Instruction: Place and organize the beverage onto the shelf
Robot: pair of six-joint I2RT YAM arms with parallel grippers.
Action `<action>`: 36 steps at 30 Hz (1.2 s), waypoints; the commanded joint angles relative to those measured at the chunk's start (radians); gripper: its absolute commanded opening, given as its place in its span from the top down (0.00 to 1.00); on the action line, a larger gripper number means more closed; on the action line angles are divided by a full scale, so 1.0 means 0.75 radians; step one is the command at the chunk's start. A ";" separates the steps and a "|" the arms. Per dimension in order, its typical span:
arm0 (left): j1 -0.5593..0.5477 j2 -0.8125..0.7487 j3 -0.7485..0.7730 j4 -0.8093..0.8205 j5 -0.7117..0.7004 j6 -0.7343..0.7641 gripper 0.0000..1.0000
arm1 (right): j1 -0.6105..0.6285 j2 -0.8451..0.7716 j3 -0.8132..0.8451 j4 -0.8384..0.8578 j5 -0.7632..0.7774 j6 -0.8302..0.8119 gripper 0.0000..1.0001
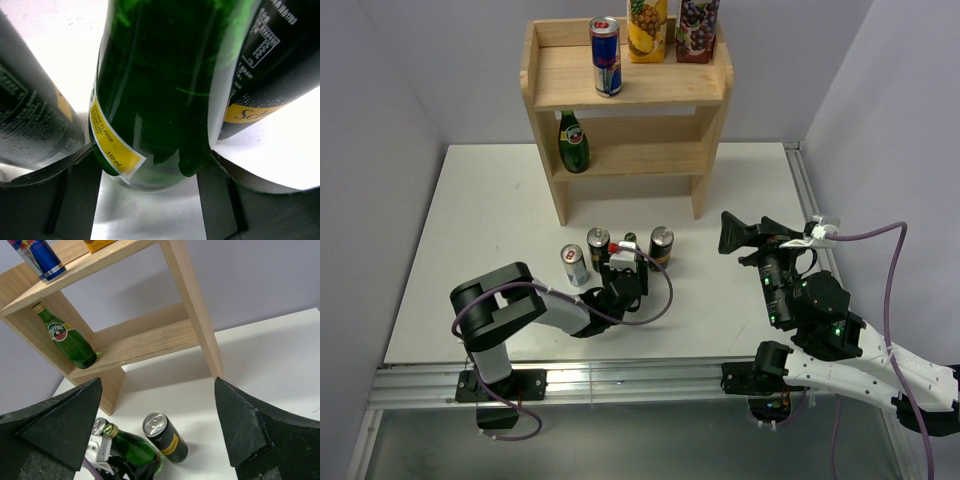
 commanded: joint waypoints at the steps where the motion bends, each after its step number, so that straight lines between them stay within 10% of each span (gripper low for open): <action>1: -0.003 -0.090 0.023 -0.074 -0.071 -0.015 1.00 | -0.010 -0.003 -0.012 0.022 0.009 0.018 0.00; 21: 0.011 -0.479 0.468 -0.557 -0.048 0.216 1.00 | -0.012 0.025 -0.008 0.063 -0.021 0.028 0.00; 36: 0.436 -0.254 0.976 -0.586 0.230 0.412 1.00 | -0.016 0.044 0.027 0.055 -0.019 -0.007 0.00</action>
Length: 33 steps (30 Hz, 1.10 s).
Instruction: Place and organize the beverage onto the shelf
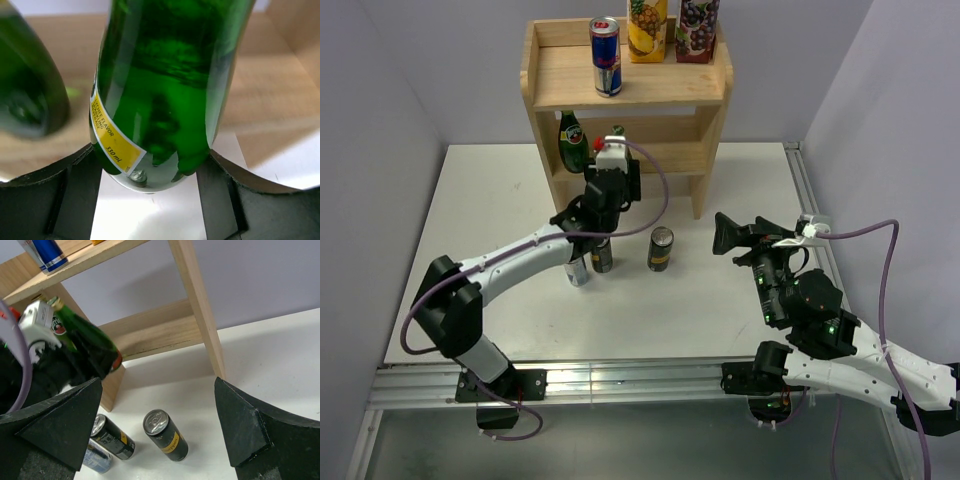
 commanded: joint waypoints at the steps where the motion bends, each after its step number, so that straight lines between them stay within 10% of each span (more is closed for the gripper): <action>1: 0.061 0.027 0.191 0.146 0.068 0.074 1.00 | -0.010 0.014 0.046 0.036 0.012 -0.010 0.00; 33: 0.219 0.195 0.376 0.127 0.005 0.078 0.99 | -0.024 -0.019 0.001 -0.005 0.026 0.027 0.00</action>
